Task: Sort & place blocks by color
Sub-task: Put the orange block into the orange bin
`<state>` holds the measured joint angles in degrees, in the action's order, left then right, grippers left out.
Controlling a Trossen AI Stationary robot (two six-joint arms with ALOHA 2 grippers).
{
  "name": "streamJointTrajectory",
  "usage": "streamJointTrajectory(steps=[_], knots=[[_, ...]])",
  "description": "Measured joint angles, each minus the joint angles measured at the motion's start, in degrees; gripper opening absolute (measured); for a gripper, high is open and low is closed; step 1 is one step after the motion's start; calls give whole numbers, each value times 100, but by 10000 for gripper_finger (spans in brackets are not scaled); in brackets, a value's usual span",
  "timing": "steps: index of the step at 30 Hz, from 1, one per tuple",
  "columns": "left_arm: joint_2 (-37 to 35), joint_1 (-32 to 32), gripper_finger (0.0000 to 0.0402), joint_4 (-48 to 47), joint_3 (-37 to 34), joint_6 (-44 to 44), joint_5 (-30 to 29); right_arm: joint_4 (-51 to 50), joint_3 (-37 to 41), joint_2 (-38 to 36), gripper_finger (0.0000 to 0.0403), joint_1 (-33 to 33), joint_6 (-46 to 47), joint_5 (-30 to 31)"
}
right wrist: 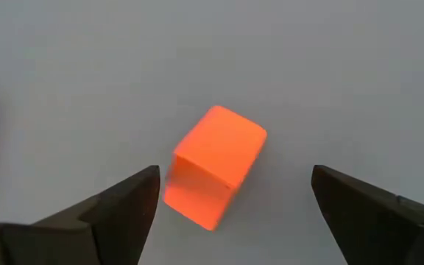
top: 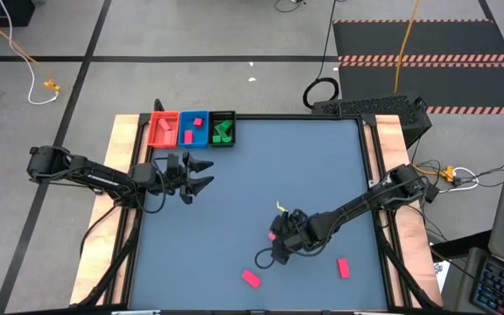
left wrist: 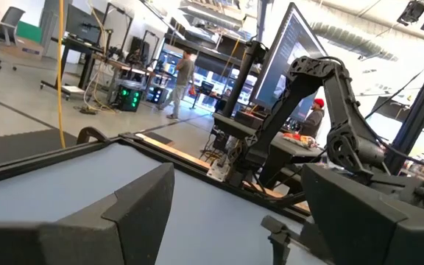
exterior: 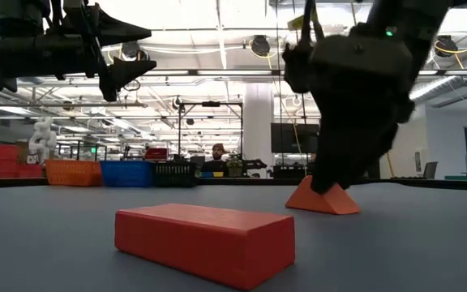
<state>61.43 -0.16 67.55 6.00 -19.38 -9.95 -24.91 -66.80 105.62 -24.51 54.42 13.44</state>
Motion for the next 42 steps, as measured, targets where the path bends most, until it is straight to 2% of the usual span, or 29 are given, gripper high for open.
streamJointTrajectory(steps=[8, 13, 17, 22, 29, 33, 37, 42], knots=[[0, 0, 301, -4, 0, -15, 0, 589, 368, -6, 338, 18, 202, 350], [0, 1, 301, -40, 0, -17, 0, 570, 419, -4, 335, 66, 77, 457], [0, 2, 301, -59, 0, -2, 0, 547, 419, -11, 315, 81, -65, 452], [0, 2, 301, -59, 0, 0, 0, 523, 419, -11, 253, 83, -146, 452], [0, 0, 301, -57, 0, -13, 0, 547, 419, -15, 121, 83, -470, 423], [0, 0, 301, -57, 0, -24, 0, 536, 419, -102, 121, 83, -803, 179], [0, 1, 301, -56, 0, 1, 0, 703, 419, -340, 121, 91, -1352, 189], [0, 1, 301, -25, 0, 109, -3, 1125, 419, -669, 121, 318, -2673, 972]])
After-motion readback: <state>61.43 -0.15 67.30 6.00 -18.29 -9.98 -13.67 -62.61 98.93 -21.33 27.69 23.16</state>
